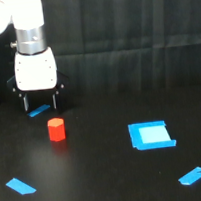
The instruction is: Pick up the red object from the table
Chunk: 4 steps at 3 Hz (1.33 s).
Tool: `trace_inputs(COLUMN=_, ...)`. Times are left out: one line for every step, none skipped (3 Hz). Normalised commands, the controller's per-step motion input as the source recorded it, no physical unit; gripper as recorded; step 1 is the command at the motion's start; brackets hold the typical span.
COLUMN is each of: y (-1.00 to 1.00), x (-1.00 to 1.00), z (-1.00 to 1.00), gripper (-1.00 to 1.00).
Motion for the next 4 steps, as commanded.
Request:
trace_inputs(y=-0.87, x=0.47, z=-0.19, gripper=1.0)
trace_inputs(y=-0.8, x=0.25, z=-0.33, gripper=0.96)
trace_inputs(y=-0.75, x=0.59, z=-0.14, gripper=1.0)
trace_inputs(y=-0.78, x=0.47, z=-0.18, gripper=1.0)
